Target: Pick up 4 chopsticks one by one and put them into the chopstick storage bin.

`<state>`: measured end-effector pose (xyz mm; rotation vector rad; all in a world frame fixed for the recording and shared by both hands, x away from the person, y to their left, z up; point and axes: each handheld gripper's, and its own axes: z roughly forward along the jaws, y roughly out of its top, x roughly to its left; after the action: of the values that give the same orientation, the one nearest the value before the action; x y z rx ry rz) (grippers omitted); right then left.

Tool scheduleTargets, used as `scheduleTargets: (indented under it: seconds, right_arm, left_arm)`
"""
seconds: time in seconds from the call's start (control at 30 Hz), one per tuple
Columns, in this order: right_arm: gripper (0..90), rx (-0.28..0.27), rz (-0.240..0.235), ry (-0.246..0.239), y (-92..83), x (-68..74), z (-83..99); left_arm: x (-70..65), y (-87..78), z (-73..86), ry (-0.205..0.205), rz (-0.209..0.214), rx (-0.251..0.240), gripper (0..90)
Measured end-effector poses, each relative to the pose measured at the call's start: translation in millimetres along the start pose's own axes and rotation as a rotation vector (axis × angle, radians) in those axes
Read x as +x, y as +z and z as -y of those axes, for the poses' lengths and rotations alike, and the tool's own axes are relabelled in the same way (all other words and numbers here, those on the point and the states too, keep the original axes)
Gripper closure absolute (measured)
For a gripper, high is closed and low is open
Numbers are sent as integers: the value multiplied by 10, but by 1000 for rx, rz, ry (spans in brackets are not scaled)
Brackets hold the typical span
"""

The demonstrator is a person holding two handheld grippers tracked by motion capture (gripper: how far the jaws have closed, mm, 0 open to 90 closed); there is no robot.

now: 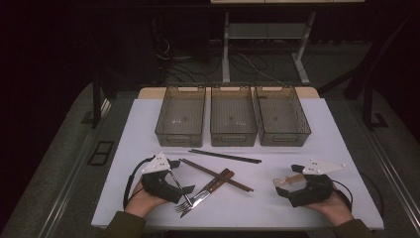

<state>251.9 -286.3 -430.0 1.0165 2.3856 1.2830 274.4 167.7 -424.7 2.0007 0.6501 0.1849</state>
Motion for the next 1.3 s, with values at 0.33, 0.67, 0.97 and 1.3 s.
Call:
scheduleTargets:
  seconds: [0.33, 0.67, 0.97, 1.3]
  right_arm:
    - [12, 9, 0, -19, -14, -25, -28]
    - [12, 36, -12, -26, 8, -46, -117]
    - [13, 60, -24, -47, 64, -35, -171]
    - [13, 66, -48, -45, 89, -25, -229]
  left_arm:
    - [3, 0, 0, 0, 2, -2, 0]
    - [1, 1, 6, 17, 12, -2, 0]
    - [5, -1, -1, 14, 18, -9, 0]
    - [-11, 7, -5, 20, 27, -7, 0]
